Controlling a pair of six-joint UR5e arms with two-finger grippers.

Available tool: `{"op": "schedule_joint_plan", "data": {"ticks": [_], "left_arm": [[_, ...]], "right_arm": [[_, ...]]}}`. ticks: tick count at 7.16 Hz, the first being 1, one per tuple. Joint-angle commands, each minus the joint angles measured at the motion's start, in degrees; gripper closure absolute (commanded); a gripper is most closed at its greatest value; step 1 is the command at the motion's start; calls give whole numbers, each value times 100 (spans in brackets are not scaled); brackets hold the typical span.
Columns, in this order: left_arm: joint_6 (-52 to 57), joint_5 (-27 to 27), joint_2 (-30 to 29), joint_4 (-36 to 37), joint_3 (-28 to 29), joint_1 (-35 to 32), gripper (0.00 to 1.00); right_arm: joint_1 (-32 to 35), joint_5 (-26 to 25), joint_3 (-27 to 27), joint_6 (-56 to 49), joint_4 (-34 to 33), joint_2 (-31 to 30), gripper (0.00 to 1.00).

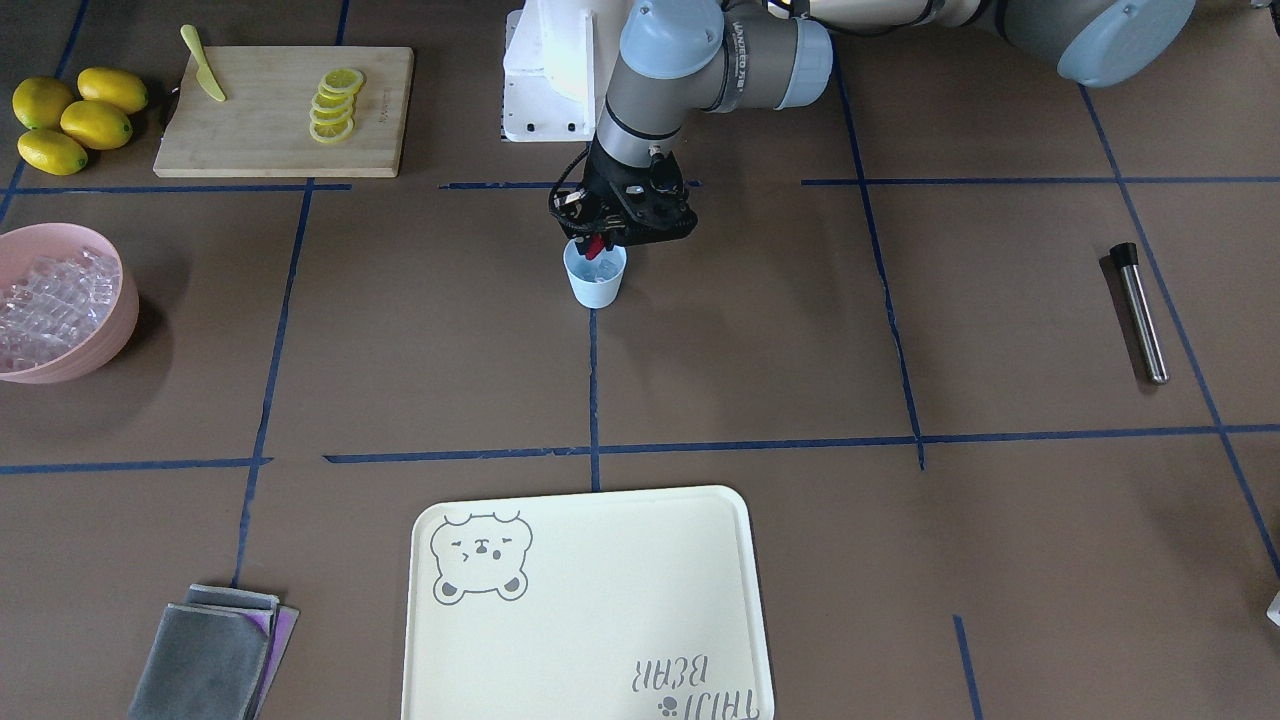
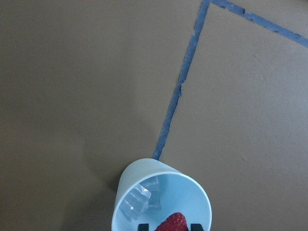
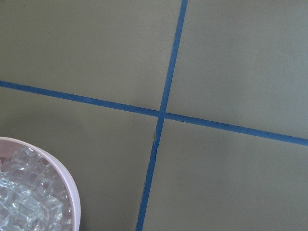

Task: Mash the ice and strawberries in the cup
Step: 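Lower the left gripper and release the strawberry into the light-blue cup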

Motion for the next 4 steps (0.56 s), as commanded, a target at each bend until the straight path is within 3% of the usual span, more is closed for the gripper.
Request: {"op": "schedule_joint_plan", "data": {"ticks": [1, 4], "left_arm": [[35, 6, 11, 9, -62, 4, 0], [79, -55, 64, 140, -324, -240, 0]], "right_arm": [[0, 6, 3, 0, 0, 3, 1], [0, 6, 2, 0, 0, 21, 1]]}}
